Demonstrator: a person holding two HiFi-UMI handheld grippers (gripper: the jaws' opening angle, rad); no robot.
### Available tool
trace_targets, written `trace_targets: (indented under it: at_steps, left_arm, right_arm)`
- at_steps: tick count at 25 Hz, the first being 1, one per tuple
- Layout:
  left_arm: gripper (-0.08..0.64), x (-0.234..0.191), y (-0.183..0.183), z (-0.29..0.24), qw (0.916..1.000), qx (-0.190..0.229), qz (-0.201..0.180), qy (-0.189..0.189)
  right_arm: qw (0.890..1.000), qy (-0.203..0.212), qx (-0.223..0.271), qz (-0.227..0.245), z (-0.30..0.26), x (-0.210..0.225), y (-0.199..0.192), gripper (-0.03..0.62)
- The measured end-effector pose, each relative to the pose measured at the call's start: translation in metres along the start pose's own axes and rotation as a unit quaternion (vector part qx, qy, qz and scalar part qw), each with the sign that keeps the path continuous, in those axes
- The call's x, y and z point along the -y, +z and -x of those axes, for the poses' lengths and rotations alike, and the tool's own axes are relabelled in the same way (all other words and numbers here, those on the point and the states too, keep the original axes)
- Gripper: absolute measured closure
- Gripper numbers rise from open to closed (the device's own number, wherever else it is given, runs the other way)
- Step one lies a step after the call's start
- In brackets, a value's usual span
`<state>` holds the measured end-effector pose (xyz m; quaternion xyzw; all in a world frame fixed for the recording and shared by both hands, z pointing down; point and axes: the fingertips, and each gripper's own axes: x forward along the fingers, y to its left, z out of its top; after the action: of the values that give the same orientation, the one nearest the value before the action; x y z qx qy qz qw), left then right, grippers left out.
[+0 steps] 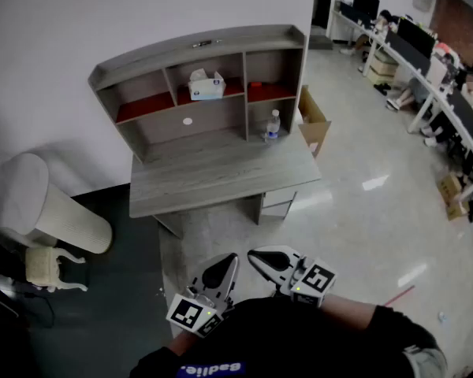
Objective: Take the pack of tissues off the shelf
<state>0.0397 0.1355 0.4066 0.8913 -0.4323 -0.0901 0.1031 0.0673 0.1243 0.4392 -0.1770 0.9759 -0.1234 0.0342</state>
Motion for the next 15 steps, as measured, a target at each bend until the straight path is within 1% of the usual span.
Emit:
trace_targets:
  at_steps: [5,15]
  left_arm:
    - [0.558,0.002,0.0,-0.004,1.0,0.006,-0.004,0.004]
    - [0.558,0.013,-0.005,-0.017,0.9996,0.002,-0.007,0.026]
  right_arm:
    - [1.0,0.004,-0.003,-0.001,0.004,0.004,0.002,0.568]
    - [1.0,0.022,-0.001,-0.006,0.02,0.012,0.003,0.568]
